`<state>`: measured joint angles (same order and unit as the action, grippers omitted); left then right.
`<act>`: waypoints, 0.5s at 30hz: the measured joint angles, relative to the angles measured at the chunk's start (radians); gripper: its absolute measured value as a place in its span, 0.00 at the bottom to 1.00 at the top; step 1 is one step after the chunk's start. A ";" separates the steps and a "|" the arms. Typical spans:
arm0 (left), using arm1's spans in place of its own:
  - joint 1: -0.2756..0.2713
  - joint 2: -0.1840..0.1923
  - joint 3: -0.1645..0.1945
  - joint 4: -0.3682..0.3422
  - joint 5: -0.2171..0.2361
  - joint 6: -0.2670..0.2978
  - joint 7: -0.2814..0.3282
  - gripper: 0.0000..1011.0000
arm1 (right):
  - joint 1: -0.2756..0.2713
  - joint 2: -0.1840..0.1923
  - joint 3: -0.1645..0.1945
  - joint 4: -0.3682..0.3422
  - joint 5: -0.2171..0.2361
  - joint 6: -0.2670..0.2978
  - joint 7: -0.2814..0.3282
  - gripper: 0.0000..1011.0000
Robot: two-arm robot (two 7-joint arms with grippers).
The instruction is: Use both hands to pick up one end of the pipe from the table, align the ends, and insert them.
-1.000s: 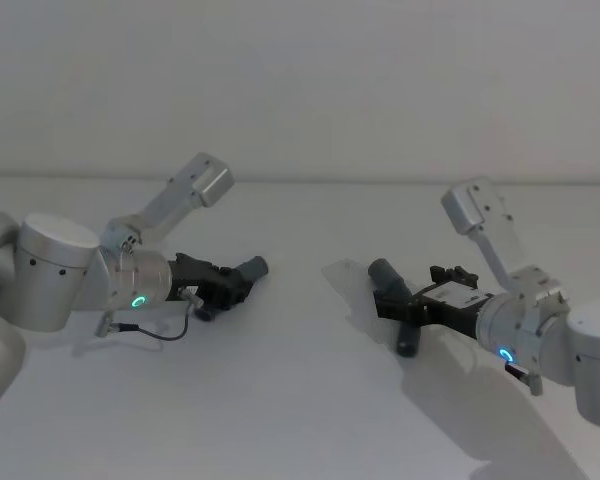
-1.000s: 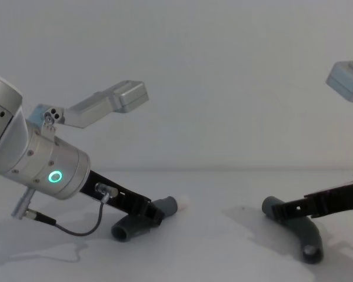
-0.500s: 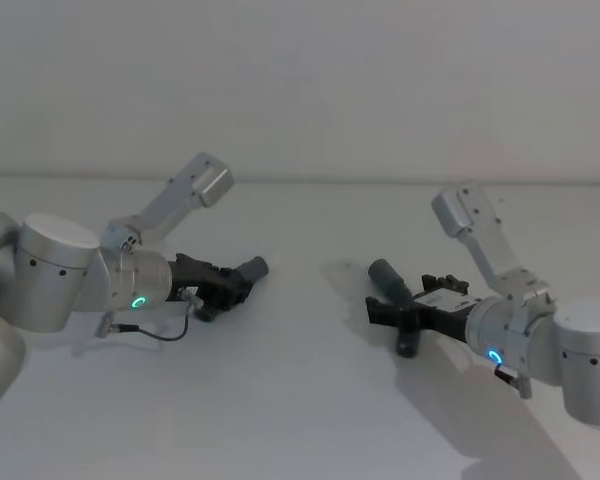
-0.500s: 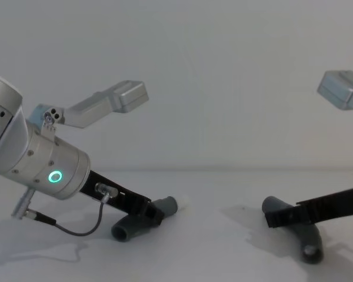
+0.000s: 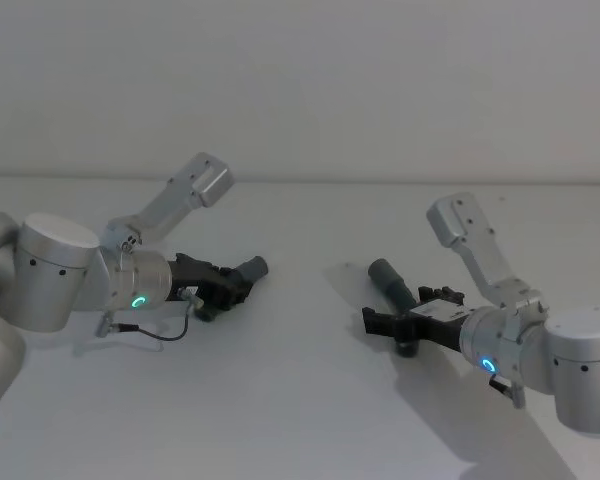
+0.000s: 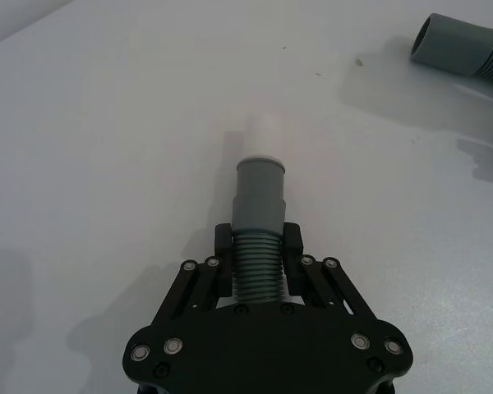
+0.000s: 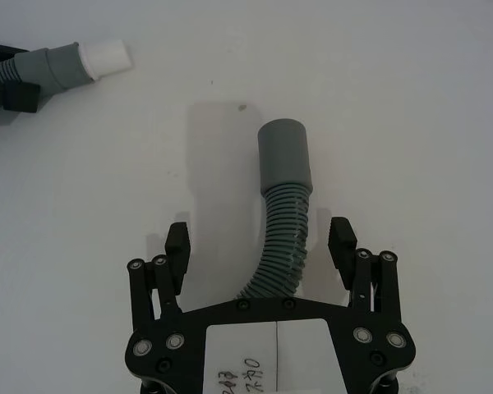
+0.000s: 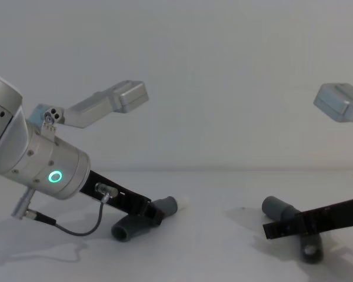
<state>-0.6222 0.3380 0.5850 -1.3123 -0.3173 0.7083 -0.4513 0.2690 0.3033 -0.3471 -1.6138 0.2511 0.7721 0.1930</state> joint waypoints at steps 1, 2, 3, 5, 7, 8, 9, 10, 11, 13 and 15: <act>0.000 0.000 0.000 0.000 0.000 0.000 0.000 0.34 | 0.000 0.000 0.000 0.000 0.000 0.000 0.000 0.99; 0.000 0.000 0.000 0.000 0.000 0.000 0.000 0.34 | -0.001 -0.002 0.000 0.001 -0.001 0.001 0.000 0.99; 0.000 0.000 0.000 0.000 0.000 0.000 0.000 0.34 | -0.001 -0.003 0.001 0.001 -0.001 0.001 0.000 0.99; 0.000 0.000 0.000 0.000 0.000 0.000 0.000 0.34 | -0.002 -0.005 0.002 0.002 -0.003 0.002 -0.001 0.99; 0.000 0.000 0.000 0.000 0.000 0.000 0.000 0.34 | -0.003 -0.007 0.002 0.002 -0.005 0.003 -0.002 0.99; 0.000 0.000 0.000 0.000 0.000 0.000 0.000 0.34 | -0.003 -0.008 0.003 0.002 -0.005 0.004 -0.002 0.99; 0.000 0.000 0.000 0.000 0.000 0.000 0.000 0.34 | -0.003 -0.009 0.003 0.003 -0.006 0.004 -0.002 0.99; 0.000 0.000 0.000 0.000 0.000 0.000 0.000 0.34 | -0.003 -0.009 0.003 0.003 -0.006 0.005 -0.002 0.99; 0.000 0.000 0.000 0.000 0.000 0.000 0.000 0.34 | -0.004 -0.010 0.003 0.003 -0.007 0.005 -0.002 0.97; 0.000 0.000 0.000 0.000 0.000 0.000 0.000 0.34 | -0.004 -0.011 0.004 0.003 -0.007 0.006 -0.003 0.94; 0.000 0.000 0.000 0.000 0.000 0.000 0.000 0.34 | -0.005 -0.012 0.004 0.004 -0.008 0.006 -0.003 0.90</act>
<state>-0.6222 0.3380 0.5850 -1.3123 -0.3173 0.7084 -0.4513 0.2644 0.2911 -0.3430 -1.6103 0.2434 0.7786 0.1900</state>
